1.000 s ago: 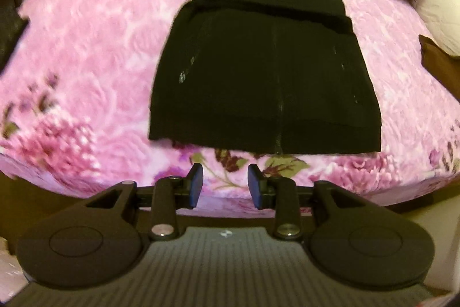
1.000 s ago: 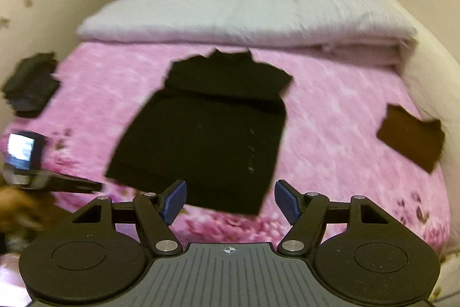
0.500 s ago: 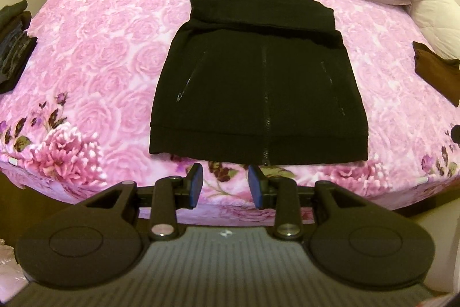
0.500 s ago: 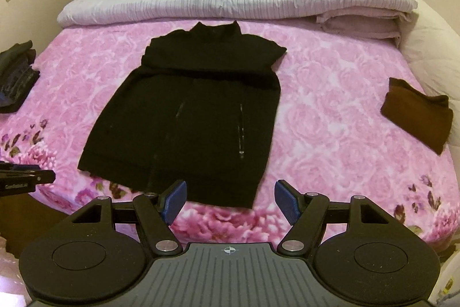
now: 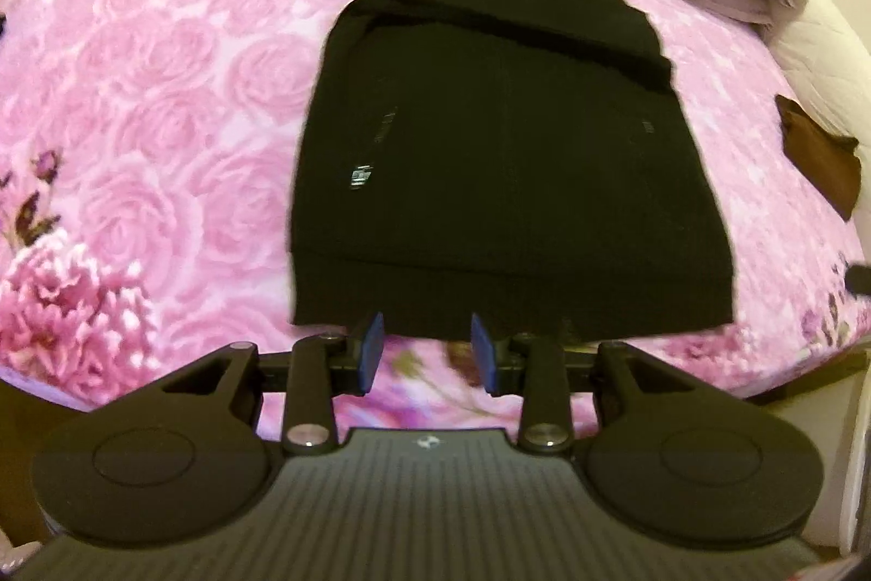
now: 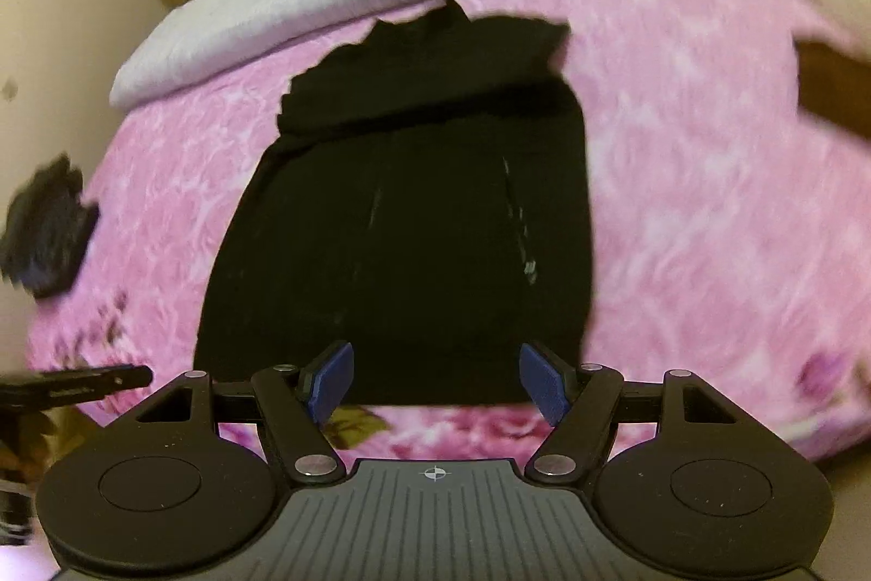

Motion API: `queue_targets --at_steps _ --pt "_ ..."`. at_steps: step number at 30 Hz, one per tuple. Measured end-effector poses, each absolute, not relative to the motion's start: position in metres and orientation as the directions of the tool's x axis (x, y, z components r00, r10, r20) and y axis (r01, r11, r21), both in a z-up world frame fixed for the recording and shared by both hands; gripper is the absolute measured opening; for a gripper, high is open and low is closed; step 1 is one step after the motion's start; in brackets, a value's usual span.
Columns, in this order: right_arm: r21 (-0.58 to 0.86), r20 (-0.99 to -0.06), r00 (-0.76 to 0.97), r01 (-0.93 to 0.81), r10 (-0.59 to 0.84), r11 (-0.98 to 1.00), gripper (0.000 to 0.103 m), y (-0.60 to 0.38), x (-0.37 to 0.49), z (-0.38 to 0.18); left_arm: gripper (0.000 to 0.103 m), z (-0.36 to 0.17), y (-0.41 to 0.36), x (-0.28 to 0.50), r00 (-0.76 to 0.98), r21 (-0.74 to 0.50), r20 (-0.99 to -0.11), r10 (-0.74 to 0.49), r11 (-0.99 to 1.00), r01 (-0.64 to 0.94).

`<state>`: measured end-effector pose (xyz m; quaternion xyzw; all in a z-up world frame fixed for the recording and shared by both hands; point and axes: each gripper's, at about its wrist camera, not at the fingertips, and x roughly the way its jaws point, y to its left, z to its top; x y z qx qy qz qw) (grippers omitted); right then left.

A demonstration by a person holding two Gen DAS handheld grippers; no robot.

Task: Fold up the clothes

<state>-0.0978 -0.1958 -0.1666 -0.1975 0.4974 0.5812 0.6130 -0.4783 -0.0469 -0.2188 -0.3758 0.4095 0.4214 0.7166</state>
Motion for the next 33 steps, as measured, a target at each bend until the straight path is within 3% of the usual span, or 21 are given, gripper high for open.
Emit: queue_targets --at_steps 12,17,21,31,33 --pt "0.414 -0.845 -0.166 -0.805 0.509 0.425 0.069 -0.189 -0.078 -0.267 0.031 -0.323 0.036 -0.543 0.402 -0.339 -0.885 0.235 0.266 -0.902" --pt "0.433 -0.829 -0.151 -0.783 0.539 0.447 0.069 -0.186 -0.058 -0.296 0.032 -0.349 0.047 -0.552 0.491 -0.449 -0.838 0.236 0.212 -0.868" --pt "0.466 -0.815 -0.155 -0.749 0.559 0.471 0.069 -0.184 -0.034 -0.322 0.039 -0.364 0.05 -0.56 0.572 -0.549 -0.779 0.258 0.161 -0.82" --pt "0.708 -0.663 -0.332 -0.57 0.671 0.418 0.069 -0.176 0.002 -0.369 0.045 -0.382 0.059 -0.554 0.702 -0.679 -0.679 0.216 0.18 -0.712" --pt "0.719 -0.656 -0.358 -0.564 0.665 0.406 0.056 -0.169 0.005 -0.375 0.045 -0.388 0.065 -0.554 0.718 -0.701 -0.664 0.206 0.162 -0.695"
